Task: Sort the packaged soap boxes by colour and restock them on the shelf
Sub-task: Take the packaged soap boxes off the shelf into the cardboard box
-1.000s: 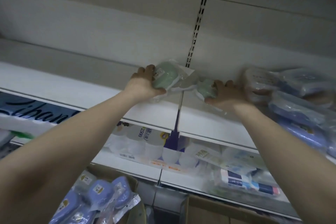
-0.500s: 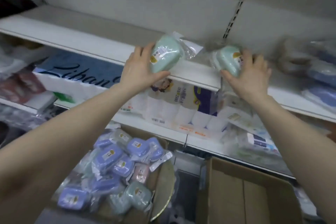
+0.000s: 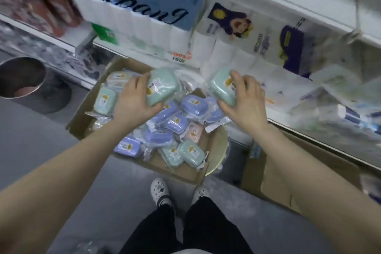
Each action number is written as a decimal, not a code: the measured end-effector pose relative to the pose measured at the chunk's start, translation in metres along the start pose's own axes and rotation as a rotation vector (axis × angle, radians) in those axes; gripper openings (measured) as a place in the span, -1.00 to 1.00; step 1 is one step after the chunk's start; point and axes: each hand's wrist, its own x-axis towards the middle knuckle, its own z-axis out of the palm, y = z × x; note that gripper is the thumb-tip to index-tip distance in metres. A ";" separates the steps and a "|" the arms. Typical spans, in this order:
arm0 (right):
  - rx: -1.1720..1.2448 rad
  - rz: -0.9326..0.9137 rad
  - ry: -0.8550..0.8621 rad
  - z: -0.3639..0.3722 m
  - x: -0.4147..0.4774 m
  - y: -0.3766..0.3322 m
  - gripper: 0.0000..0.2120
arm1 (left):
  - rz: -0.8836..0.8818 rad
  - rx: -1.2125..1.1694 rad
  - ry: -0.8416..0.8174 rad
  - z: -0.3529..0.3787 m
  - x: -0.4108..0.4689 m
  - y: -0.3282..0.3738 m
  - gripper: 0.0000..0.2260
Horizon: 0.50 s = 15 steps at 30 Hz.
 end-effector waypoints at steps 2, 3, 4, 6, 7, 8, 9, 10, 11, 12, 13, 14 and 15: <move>0.022 0.047 -0.163 0.038 -0.024 -0.003 -0.20 | 0.009 0.032 -0.113 0.026 -0.034 -0.023 -0.19; 0.022 0.072 -0.249 0.054 -0.036 -0.003 -0.19 | 0.037 0.059 -0.162 0.039 -0.051 -0.033 -0.20; 0.022 0.097 -0.336 0.071 -0.047 -0.001 -0.18 | 0.074 0.086 -0.199 0.053 -0.067 -0.041 -0.22; 0.019 0.133 -0.496 0.101 -0.067 0.002 -0.15 | 0.148 0.127 -0.264 0.079 -0.094 -0.055 -0.27; 0.016 0.136 -0.555 0.115 -0.075 0.005 -0.14 | 0.177 0.144 -0.302 0.093 -0.104 -0.060 -0.25; 0.014 0.136 -0.598 0.128 -0.082 0.007 -0.14 | 0.193 0.154 -0.348 0.106 -0.112 -0.065 -0.22; 0.012 0.138 -0.633 0.139 -0.086 0.009 -0.14 | 0.205 0.162 -0.385 0.119 -0.118 -0.068 -0.20; 0.007 0.139 -0.662 0.150 -0.089 0.011 -0.14 | 0.211 0.168 -0.413 0.131 -0.121 -0.072 -0.19; -0.001 0.136 -0.683 0.160 -0.090 0.012 -0.14 | 0.217 0.173 -0.434 0.142 -0.124 -0.074 -0.18; -0.009 0.125 -0.695 0.171 -0.090 0.013 -0.14 | 0.224 0.172 -0.451 0.152 -0.125 -0.076 -0.18; -0.014 0.113 -0.696 0.181 -0.089 0.013 -0.14 | 0.233 0.170 -0.466 0.161 -0.125 -0.078 -0.17; -0.013 0.100 -0.691 0.191 -0.088 0.013 -0.14 | 0.240 0.166 -0.482 0.170 -0.124 -0.079 -0.15; -0.010 0.089 -0.689 0.202 -0.088 0.013 -0.13 | 0.238 0.160 -0.507 0.178 -0.123 -0.080 -0.13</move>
